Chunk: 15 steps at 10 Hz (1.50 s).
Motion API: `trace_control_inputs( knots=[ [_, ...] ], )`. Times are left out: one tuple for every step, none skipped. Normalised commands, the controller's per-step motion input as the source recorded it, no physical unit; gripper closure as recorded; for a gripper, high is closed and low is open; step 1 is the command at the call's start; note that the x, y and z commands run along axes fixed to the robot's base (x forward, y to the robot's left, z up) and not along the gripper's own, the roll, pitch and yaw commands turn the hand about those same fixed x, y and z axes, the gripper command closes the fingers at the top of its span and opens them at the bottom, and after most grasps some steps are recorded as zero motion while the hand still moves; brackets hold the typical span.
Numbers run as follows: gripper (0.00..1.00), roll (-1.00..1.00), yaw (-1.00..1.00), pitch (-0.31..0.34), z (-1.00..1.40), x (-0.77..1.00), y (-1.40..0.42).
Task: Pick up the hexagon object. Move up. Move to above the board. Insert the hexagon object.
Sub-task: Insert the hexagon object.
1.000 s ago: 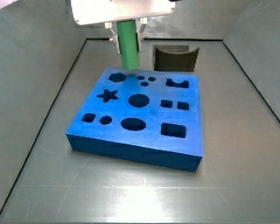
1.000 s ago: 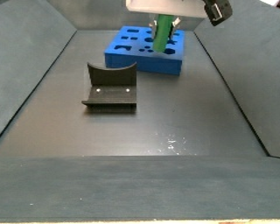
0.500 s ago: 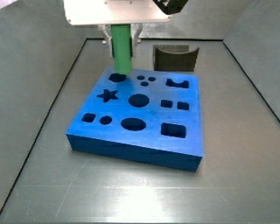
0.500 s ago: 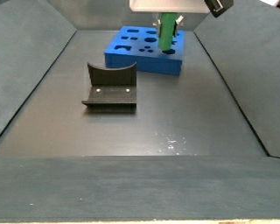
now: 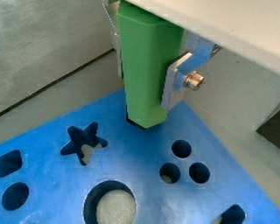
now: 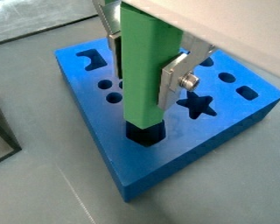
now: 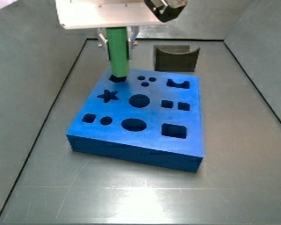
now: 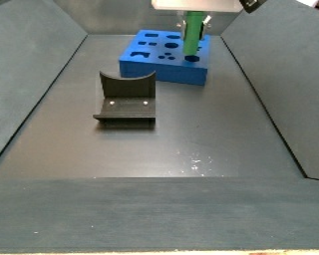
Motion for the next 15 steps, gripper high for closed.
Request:
trace_control_inputs(
  knots=[
    [1.0,0.59,0.0,0.0,-0.79,0.1,-0.1],
    [1.0,0.13,-0.03,-0.051,0.0,0.0,-0.03],
    [1.0,0.0,0.0,0.111,-0.14,0.01,0.0],
    [1.0,0.0,0.0,0.229,-1.0,0.23,-0.08],
    [1.0,0.0,0.0,0.134,-1.0,0.31,-0.05],
    [1.0,0.0,0.0,0.034,-1.0,0.41,-0.01],
    [1.0,0.0,0.0,0.0,-1.0,0.46,0.0],
    [1.0,0.0,0.0,0.0,-1.0,0.5,0.0],
    [1.0,0.0,0.0,0.0,-1.0,0.51,0.0],
    [1.0,0.0,0.14,0.0,-1.0,0.51,-0.04],
    [1.0,-0.04,0.43,0.0,-1.0,0.46,-0.11],
    [1.0,0.0,0.0,-0.174,-0.16,0.0,0.0],
    [1.0,0.0,0.0,0.074,-0.07,0.0,0.0],
    [1.0,0.0,0.07,0.311,-0.96,0.17,0.0],
    [1.0,0.0,0.2,0.369,-0.84,0.37,0.1]
  ],
)
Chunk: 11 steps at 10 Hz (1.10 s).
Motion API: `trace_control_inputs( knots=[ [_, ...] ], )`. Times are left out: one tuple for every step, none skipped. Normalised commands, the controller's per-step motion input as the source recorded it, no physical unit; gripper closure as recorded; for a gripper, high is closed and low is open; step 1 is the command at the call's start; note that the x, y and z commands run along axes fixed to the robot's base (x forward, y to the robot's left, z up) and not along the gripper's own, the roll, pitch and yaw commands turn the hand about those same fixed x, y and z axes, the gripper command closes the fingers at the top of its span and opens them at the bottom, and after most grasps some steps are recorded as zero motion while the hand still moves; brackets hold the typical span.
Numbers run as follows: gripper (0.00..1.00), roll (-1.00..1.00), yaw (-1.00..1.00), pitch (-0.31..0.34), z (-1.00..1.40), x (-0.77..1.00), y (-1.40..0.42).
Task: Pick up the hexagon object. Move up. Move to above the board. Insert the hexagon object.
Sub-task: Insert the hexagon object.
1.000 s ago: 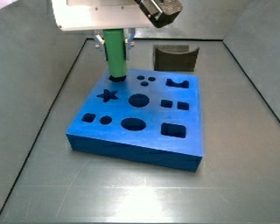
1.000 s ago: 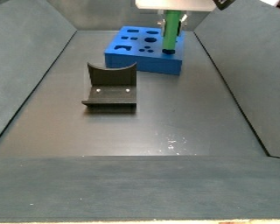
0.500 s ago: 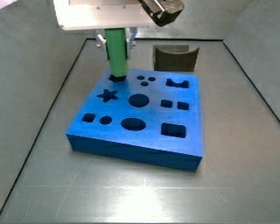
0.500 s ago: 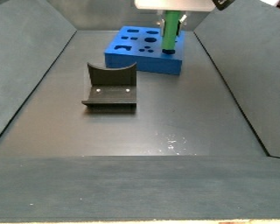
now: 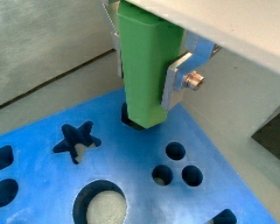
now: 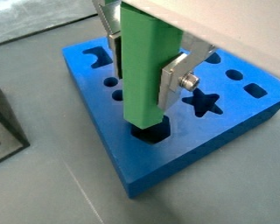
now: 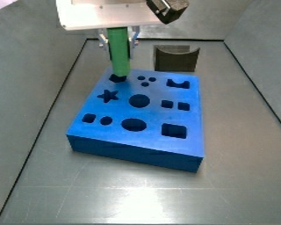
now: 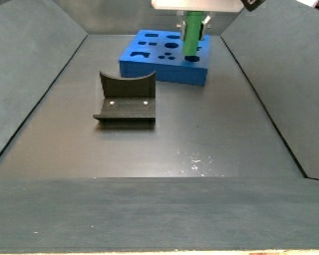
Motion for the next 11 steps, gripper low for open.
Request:
trace_control_inputs(
  knots=[
    [1.0,0.0,0.0,-0.037,-0.1,0.03,0.0],
    [1.0,0.24,0.34,-0.02,-1.0,-0.06,-0.18],
    [1.0,-0.03,0.08,-0.186,-0.2,0.01,0.0],
    [1.0,0.0,0.0,0.009,0.0,0.0,0.0],
    [1.0,0.29,0.01,0.069,-0.97,0.09,-0.26],
    [1.0,0.22,0.0,0.0,-1.0,0.04,-0.48],
    [1.0,-0.1,-0.15,-0.017,-0.07,0.0,0.0],
    [1.0,0.0,0.0,0.0,-0.06,0.0,0.0],
    [1.0,0.05,0.13,0.091,-1.0,0.31,0.03],
    [1.0,0.0,0.2,0.089,-0.82,0.23,0.07],
    [1.0,0.0,0.0,0.026,0.0,0.0,0.0]
  ],
)
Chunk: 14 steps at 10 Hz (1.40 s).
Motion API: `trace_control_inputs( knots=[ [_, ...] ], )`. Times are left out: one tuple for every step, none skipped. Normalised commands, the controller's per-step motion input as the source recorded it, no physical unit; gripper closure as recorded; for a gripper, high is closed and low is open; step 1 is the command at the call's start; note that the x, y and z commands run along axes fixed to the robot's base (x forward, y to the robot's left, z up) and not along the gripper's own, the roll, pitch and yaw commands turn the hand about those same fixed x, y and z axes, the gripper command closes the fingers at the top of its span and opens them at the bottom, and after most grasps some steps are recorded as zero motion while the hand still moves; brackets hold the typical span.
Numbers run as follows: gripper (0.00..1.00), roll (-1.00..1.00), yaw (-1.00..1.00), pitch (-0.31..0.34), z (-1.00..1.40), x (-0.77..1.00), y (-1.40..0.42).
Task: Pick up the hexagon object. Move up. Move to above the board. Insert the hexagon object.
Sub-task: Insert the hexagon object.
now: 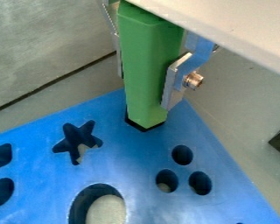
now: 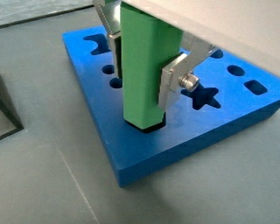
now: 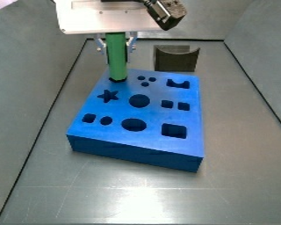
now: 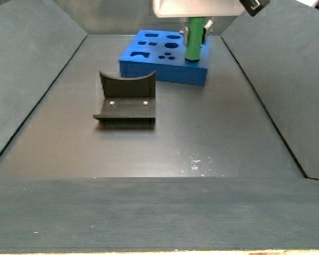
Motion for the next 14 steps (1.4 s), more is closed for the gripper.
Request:
trace_control_inputs(
  knots=[
    [1.0,0.0,0.0,0.0,-0.07,0.0,0.0],
    [1.0,0.4,0.26,0.117,-0.8,0.08,-0.24],
    [1.0,0.0,0.29,0.226,-0.21,0.16,0.0],
    [1.0,0.0,0.0,0.026,-0.04,0.0,0.0],
    [1.0,0.19,0.19,0.214,-0.65,0.19,0.0],
    [1.0,0.13,0.21,0.151,-0.49,0.23,-0.01],
    [1.0,0.0,0.0,0.0,-0.03,0.0,0.0],
    [1.0,0.14,0.0,0.0,-0.61,0.25,-0.57],
    [1.0,-0.02,0.0,0.0,-0.12,0.24,-0.09],
    [1.0,0.0,0.0,0.046,-0.09,0.0,0.0],
    [1.0,0.0,0.15,0.16,-1.0,0.66,0.0],
    [1.0,0.0,-0.32,0.0,-0.72,0.6,0.02],
    [1.0,0.0,-0.32,-0.051,-0.04,0.0,0.0],
    [1.0,0.17,0.0,-0.066,-0.22,0.0,0.0]
  ],
)
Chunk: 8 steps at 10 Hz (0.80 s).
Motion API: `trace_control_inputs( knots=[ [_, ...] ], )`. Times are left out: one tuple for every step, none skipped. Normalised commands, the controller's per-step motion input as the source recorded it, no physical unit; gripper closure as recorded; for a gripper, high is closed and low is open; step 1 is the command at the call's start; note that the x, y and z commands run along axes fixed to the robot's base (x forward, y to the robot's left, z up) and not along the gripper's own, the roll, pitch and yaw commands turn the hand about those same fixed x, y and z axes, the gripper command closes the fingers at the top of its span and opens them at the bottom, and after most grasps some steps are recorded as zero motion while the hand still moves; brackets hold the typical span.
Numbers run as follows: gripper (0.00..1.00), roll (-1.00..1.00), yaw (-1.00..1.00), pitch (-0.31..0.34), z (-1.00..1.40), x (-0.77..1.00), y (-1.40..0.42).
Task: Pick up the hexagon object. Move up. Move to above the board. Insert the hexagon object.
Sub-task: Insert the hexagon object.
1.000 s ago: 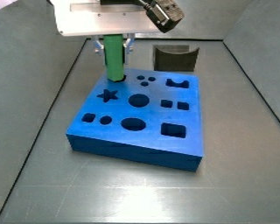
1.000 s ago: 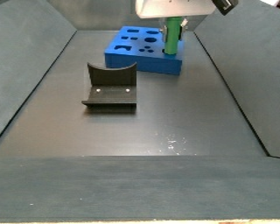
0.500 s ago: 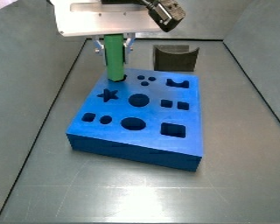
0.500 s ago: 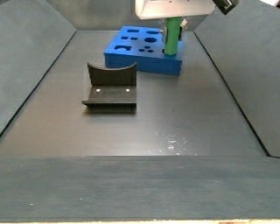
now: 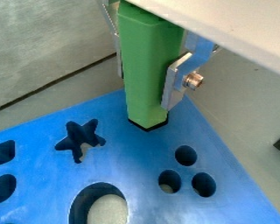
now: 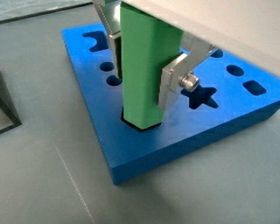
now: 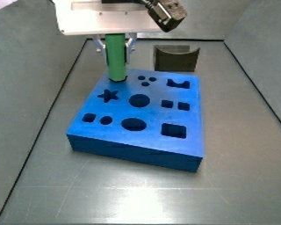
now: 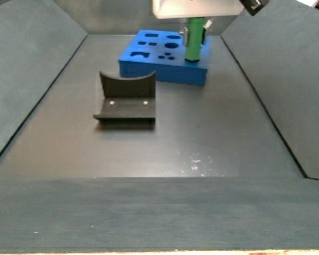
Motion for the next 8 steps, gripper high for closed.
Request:
trace_control_inputs(
  knots=[
    [1.0,0.31,0.06,-0.131,-0.93,0.18,-0.08],
    [1.0,0.23,0.02,-0.091,-1.0,0.27,-0.06],
    [1.0,0.23,-0.07,-0.094,-1.0,0.47,-0.17],
    [1.0,0.23,-0.09,-0.129,-1.0,0.4,-0.17],
    [1.0,0.03,-0.11,-0.2,-0.15,0.06,0.0],
    [1.0,0.0,0.0,0.006,0.0,0.0,0.0],
    [1.0,0.24,0.0,0.463,-0.29,0.15,0.0],
    [1.0,0.44,0.0,0.74,-0.29,0.18,-0.1]
  ],
)
